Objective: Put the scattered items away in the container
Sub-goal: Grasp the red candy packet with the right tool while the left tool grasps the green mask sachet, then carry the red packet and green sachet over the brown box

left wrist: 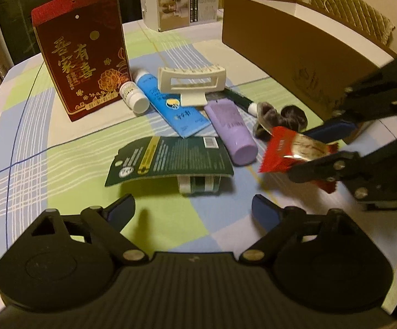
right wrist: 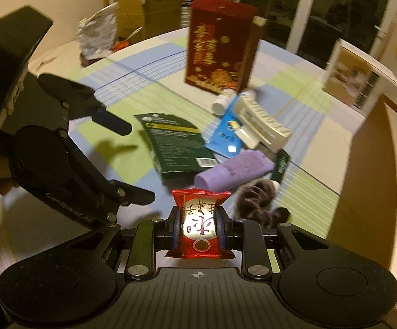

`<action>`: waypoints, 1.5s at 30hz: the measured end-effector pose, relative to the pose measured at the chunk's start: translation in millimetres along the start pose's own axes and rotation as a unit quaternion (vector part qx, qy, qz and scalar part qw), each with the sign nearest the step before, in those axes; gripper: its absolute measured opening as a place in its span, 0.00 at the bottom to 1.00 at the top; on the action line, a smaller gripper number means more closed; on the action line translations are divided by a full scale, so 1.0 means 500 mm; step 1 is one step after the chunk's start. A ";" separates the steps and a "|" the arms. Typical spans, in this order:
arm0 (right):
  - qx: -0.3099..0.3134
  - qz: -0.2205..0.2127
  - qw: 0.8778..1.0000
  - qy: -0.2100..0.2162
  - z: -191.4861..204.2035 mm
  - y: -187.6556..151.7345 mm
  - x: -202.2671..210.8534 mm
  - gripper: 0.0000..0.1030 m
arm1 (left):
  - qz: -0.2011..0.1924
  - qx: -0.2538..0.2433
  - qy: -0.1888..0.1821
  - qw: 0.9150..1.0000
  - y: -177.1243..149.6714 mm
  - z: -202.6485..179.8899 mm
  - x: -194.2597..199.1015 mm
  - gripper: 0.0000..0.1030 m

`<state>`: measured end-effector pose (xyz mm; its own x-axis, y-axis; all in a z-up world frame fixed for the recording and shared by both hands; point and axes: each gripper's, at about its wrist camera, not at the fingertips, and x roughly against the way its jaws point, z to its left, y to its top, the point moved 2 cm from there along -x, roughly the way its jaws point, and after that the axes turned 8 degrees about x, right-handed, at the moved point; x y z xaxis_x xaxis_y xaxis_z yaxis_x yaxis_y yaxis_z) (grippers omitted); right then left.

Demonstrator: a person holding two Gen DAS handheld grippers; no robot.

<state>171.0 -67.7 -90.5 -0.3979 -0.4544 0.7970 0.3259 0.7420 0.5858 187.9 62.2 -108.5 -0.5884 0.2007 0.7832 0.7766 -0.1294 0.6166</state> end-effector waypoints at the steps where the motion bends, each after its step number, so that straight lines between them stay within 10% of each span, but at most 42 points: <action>1: -0.005 -0.001 1.000 -0.004 -0.003 -0.003 0.004 0.28 | -0.001 0.005 -0.001 1.000 0.003 0.001 -0.003 0.82; 9: -0.029 -0.004 0.999 -0.013 -0.015 -0.014 0.017 0.28 | -0.004 0.013 0.003 1.000 0.015 -0.008 -0.029 0.69; 17: -0.031 -0.006 0.999 -0.015 -0.017 -0.013 0.019 0.28 | -0.005 0.023 0.018 1.000 0.016 -0.004 -0.040 0.29; 45: -0.042 -0.065 0.996 -0.045 -0.018 0.032 0.148 0.28 | -0.037 0.051 0.018 0.998 0.039 -0.044 0.135 0.28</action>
<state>154.6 -93.8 -20.5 -0.5163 -0.4948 0.6990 0.3363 0.6336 0.6968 158.3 52.0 -41.8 -0.6514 0.1704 0.7393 0.7485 -0.0152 0.6630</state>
